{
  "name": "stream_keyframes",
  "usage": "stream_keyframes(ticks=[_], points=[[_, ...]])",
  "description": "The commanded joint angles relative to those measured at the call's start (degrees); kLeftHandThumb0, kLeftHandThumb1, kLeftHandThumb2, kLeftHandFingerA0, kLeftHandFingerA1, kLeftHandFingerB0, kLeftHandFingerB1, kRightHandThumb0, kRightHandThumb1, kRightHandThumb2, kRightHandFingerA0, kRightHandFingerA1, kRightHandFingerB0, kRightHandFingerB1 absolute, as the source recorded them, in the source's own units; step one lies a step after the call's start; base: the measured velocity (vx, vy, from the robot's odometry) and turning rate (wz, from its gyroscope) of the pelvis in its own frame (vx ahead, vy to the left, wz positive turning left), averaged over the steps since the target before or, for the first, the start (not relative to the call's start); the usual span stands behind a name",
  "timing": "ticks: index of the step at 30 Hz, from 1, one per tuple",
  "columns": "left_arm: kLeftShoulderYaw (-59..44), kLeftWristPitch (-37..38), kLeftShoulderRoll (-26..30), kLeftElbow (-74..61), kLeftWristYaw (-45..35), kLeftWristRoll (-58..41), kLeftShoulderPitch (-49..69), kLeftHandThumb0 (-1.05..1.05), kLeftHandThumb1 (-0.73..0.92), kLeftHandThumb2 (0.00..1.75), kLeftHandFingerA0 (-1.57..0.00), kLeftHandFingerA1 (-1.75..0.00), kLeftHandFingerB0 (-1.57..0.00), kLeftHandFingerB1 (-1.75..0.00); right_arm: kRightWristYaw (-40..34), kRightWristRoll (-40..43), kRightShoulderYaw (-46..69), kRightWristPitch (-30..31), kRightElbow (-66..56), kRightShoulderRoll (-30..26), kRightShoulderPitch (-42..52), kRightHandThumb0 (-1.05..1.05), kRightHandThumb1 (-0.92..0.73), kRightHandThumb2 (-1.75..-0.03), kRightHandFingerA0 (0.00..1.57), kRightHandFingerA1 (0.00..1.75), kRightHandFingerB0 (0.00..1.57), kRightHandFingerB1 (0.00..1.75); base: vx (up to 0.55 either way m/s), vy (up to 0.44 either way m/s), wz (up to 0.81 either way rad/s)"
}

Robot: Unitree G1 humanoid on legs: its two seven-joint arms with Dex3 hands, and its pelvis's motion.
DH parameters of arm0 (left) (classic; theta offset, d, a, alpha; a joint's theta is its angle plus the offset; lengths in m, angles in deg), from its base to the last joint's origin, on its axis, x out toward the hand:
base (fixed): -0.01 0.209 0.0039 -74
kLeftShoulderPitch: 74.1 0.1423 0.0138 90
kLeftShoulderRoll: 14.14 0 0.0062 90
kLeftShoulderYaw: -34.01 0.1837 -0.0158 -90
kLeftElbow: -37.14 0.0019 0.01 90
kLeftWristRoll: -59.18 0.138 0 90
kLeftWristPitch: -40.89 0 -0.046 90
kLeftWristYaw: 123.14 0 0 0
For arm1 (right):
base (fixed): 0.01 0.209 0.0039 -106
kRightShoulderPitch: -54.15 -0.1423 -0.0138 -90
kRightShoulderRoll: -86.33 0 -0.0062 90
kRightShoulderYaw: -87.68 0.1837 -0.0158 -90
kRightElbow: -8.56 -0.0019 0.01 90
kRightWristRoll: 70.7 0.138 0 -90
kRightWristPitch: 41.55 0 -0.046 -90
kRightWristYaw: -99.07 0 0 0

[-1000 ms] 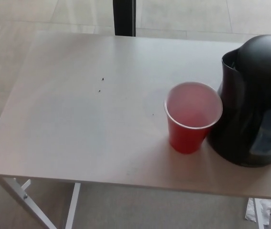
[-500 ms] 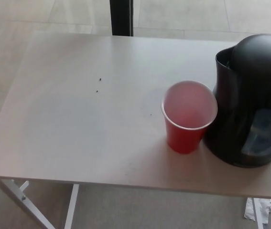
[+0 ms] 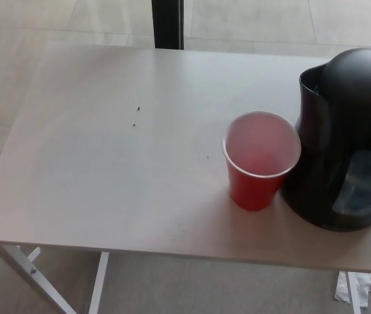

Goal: The robot uses its right hand to lift up a kettle kept on the middle of the desk by its handle and tilt it into a glass kept next to it to pour out water

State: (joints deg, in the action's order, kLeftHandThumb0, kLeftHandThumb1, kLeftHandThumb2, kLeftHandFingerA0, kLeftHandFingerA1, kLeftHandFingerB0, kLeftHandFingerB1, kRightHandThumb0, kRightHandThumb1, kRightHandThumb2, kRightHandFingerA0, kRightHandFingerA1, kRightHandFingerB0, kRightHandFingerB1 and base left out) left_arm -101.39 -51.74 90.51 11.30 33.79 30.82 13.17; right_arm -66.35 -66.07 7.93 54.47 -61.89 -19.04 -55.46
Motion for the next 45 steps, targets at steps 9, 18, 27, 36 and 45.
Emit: stream_keyframes(ticks=[9,18,27,36,45], points=[[0.6,1.3,1.8,-0.2,-0.3,-0.2,0.4,-1.05,0.54,1.24,-1.12,-1.10,-0.66,-1.54,-4.0,-1.9,1.5,-17.9,-2.6,3.2,-5.2,-0.10,-0.49,-1.24,0.99,1.58,0.86,1.48,0.00,0.000,0.00],[0.7,1.2,1.7,-0.4,-0.2,-0.1,0.2,-1.05,0.54,1.24,-1.10,-1.13,-0.68,-1.53,-4.3,-5.4,-0.9,-19.4,-4.8,2.4,-8.3,-0.11,-0.52,-1.18,1.03,1.51,0.88,1.46,0.00,0.000,0.00],[0.5,0.9,1.7,-0.5,0.1,-0.5,-0.1,-1.05,0.71,0.96,-1.13,-1.06,-0.71,-1.47,-7.2,-10.3,-3.0,-26.3,-2.4,2.2,-9.9,-0.17,-0.52,-1.14,0.98,1.50,0.86,1.43,0.00,0.000,0.00],[0.7,1.2,1.6,-0.9,0.3,-0.4,-0.4,-1.05,0.52,1.30,-1.12,-1.06,-0.69,-1.56,-5.9,-13.3,-5.6,-27.8,-3.2,0.2,-11.9,-0.17,-0.68,-0.89,0.82,1.70,0.71,1.57,0.00,0.000,0.00],[0.8,1.0,2.0,-1.0,0.4,-0.4,-0.9,-1.05,0.72,0.96,-1.11,-1.07,-0.72,-1.47,-1.4,-13.0,-7.4,-28.0,-3.8,-2.5,-14.7,-0.31,-0.83,-0.68,0.78,1.74,0.68,1.59,0.00,0.000,0.00]])
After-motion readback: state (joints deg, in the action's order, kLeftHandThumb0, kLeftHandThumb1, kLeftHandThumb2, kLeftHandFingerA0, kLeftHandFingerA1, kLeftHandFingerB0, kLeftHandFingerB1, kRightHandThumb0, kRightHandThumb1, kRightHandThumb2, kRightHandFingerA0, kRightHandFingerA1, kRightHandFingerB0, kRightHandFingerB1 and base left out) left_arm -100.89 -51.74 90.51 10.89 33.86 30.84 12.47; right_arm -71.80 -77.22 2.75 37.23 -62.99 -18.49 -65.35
